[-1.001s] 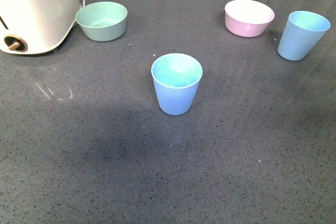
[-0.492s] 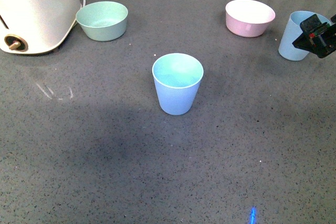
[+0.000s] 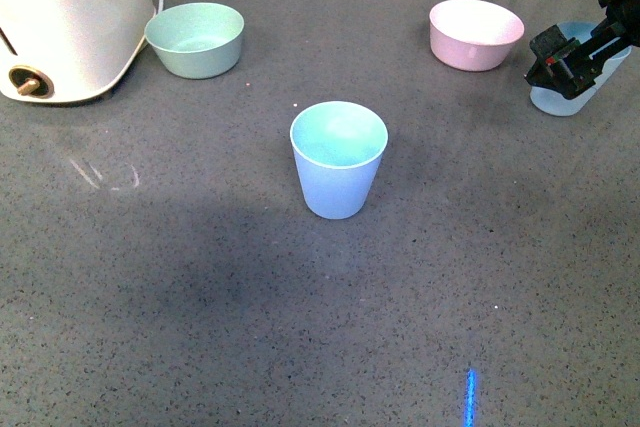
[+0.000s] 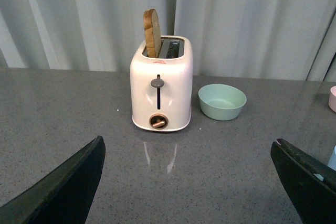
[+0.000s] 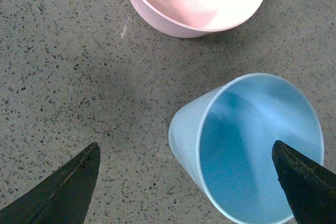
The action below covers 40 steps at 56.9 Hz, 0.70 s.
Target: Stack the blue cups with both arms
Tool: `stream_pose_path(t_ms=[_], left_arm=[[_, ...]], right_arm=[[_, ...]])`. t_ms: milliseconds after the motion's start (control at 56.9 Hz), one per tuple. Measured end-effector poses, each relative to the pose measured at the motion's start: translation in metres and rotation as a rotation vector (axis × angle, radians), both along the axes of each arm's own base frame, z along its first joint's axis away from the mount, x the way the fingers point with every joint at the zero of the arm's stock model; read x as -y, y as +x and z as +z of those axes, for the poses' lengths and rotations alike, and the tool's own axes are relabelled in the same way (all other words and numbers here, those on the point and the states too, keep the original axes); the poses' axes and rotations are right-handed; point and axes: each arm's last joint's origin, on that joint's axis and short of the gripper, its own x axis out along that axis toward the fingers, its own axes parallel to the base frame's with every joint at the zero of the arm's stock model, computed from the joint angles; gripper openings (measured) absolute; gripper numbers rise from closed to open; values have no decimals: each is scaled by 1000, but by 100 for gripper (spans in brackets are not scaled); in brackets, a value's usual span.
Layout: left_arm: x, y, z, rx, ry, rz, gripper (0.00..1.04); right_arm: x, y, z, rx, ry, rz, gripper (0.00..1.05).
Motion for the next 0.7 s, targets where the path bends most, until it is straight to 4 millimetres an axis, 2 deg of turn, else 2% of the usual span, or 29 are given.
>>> stream_pose_path(t_ms=[105, 158, 421, 527, 580, 702], left_arm=[[0, 0, 0, 0, 0, 0, 96], [0, 0, 0, 0, 0, 0, 96], [0, 0, 0, 0, 0, 0, 96], [0, 0, 0, 0, 0, 0, 96], [0, 0, 0, 0, 0, 0, 96], [0, 0, 0, 0, 0, 0, 96]], right_arm=[[-2, 3, -5, -16, -3, -1, 95], [-2, 4, -8, -23, -4, -4, 89], [-3, 8, -6, -47, 17, -24, 30], [-2, 7, -6, -62, 27, -22, 16], [0, 6, -6, -71, 32, -25, 4], [5, 1, 6, -62, 47, -27, 2]])
